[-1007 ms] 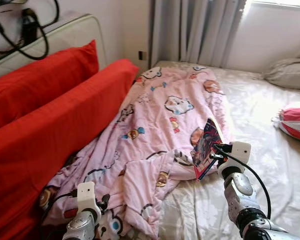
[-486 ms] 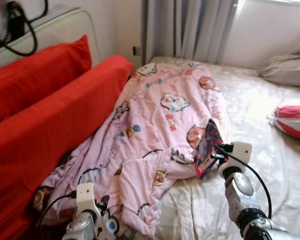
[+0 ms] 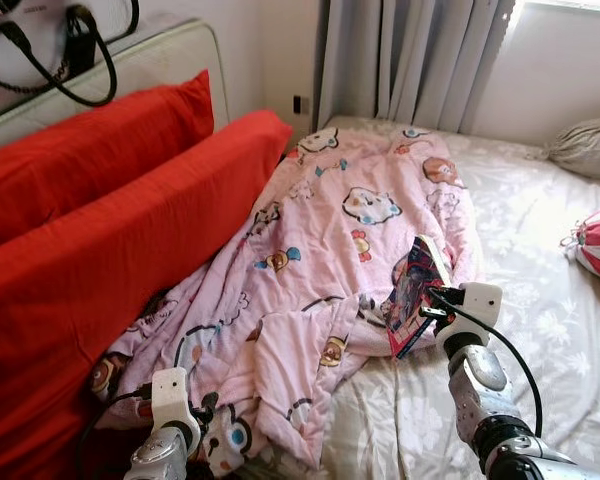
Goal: Clean up the room
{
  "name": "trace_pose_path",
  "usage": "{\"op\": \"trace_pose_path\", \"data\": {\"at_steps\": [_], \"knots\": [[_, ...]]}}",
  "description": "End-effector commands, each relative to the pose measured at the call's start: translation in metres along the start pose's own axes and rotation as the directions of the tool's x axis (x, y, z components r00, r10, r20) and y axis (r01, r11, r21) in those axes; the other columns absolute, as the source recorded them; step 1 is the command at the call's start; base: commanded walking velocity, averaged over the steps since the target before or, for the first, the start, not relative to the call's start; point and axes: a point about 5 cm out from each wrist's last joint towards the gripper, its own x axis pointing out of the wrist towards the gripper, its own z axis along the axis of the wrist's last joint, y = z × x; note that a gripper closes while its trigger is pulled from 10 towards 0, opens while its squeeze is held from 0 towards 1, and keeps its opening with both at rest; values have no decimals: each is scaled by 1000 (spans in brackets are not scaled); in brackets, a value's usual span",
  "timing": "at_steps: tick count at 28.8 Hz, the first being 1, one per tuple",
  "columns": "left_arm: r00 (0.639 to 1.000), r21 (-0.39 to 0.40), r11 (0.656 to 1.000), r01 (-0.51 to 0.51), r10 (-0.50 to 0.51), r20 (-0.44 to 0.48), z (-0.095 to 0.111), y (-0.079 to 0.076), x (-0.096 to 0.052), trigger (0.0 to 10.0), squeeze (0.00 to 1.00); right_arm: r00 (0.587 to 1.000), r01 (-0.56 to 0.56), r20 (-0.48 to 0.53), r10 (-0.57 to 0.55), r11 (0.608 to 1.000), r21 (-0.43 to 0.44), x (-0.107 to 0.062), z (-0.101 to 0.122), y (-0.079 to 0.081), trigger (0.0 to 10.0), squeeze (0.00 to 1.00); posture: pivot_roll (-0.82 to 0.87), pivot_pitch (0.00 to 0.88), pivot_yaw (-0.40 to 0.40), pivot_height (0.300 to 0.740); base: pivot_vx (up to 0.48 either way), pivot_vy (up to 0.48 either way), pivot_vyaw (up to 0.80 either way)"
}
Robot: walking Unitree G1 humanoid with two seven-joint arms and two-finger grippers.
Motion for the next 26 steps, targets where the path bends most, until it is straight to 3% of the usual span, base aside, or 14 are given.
{"op": "trace_pose_path", "data": {"at_steps": [1,11,26], "knots": [[1000,11,1000,-6,7,-22,-4,2,-1,10000,0,999,-9,34,9,1000,2,5,10,3,10000,0,88,0,-25,740,0,0,0],[1000,18,1000,-2,3,-24,-5,0,-1,10000,0,1000,1,25,-1,1000,6,5,10,1,10000,0,89,0,-27,740,0,0,0],[1000,38,999,10,-9,-15,-3,-3,0,10000,0,1000,4,7,-4,1000,-1,6,10,1,10000,0,89,0,-29,740,0,-49,-737]]}}
